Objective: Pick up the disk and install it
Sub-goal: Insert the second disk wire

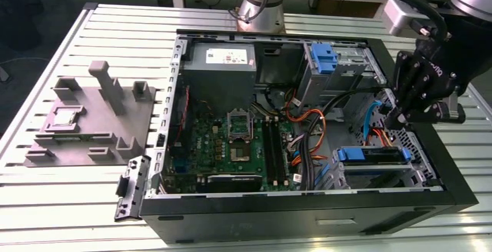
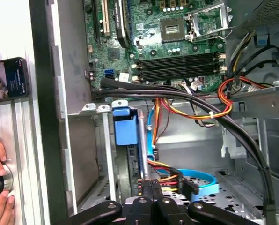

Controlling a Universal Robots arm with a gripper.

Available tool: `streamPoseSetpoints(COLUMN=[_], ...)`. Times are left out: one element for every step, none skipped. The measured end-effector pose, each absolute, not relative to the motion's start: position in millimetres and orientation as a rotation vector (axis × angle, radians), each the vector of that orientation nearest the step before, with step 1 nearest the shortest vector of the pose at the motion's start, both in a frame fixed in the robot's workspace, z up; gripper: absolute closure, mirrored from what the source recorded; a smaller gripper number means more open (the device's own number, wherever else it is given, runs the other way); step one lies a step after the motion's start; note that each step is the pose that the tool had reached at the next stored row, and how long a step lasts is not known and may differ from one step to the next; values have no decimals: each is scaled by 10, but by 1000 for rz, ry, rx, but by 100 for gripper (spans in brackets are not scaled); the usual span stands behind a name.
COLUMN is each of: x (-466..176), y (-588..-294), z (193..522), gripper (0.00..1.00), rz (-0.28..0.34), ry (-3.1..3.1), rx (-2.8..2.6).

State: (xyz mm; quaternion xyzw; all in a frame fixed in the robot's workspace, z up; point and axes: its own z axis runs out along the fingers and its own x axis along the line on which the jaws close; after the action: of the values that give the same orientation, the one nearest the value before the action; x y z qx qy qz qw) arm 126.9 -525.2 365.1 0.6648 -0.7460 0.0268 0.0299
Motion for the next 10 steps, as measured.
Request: streamPoseSetpoints(x=[1269, 1268, 1268, 1268, 1268, 1268, 1268, 1268, 1268, 1268], y=[-5232, -5207, -5177, -5149, -5129, -5111, -5096, -5083, -5069, -5054], z=[3652, 3652, 3652, 3653, 3662, 3675, 3691, 3707, 3722, 3731], gripper=[90, 90, 90, 90, 90, 90, 90, 90, 90, 90], rz=[83, 83, 84, 84, 84, 84, 85, 85, 86, 86], ry=[-2300, -2300, -2300, -2300, -2299, -2299, -2299, -2299, -2299, -2298], rx=[2049, 2049, 2049, 2049, 2049, 2049, 2049, 2048, 2048, 2048])
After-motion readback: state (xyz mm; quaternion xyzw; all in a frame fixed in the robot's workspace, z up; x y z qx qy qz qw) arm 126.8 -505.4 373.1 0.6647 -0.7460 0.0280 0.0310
